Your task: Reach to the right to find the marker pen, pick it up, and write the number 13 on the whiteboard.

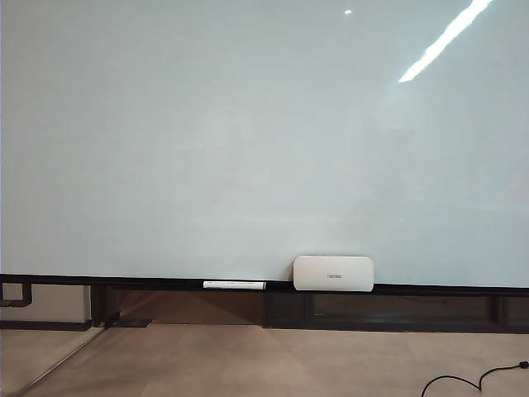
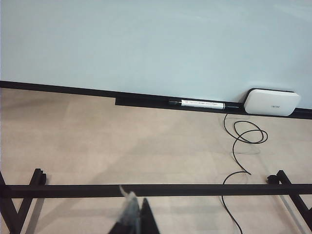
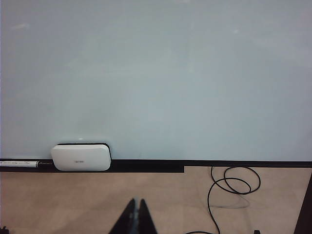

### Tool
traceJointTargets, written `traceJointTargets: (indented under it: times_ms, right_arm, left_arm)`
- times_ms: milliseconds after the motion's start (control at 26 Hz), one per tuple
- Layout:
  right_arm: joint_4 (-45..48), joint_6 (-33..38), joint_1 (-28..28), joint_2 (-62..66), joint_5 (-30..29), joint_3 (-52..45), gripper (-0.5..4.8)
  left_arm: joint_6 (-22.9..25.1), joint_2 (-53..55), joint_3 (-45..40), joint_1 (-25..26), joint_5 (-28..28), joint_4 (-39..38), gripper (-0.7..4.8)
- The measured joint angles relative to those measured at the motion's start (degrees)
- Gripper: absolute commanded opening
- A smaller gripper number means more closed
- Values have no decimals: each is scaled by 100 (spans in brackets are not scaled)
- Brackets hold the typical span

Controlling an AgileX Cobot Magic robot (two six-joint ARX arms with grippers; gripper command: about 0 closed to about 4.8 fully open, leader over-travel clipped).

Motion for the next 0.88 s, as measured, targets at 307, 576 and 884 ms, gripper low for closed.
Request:
traceJointTargets:
  times_ms: [307,576,884]
  right_arm:
    - [-2,761,0,0,4,0,-5]
    - [-7,861,0,0,157,0,-5]
    - [-7,861,0,0,179,0,-5]
  left_arm:
    - [2,0,-4,0,7,105,-5]
    - [-234,-2,-4,0,13,-2,-5]
    - [-824,-2,0,0,616,50,-5]
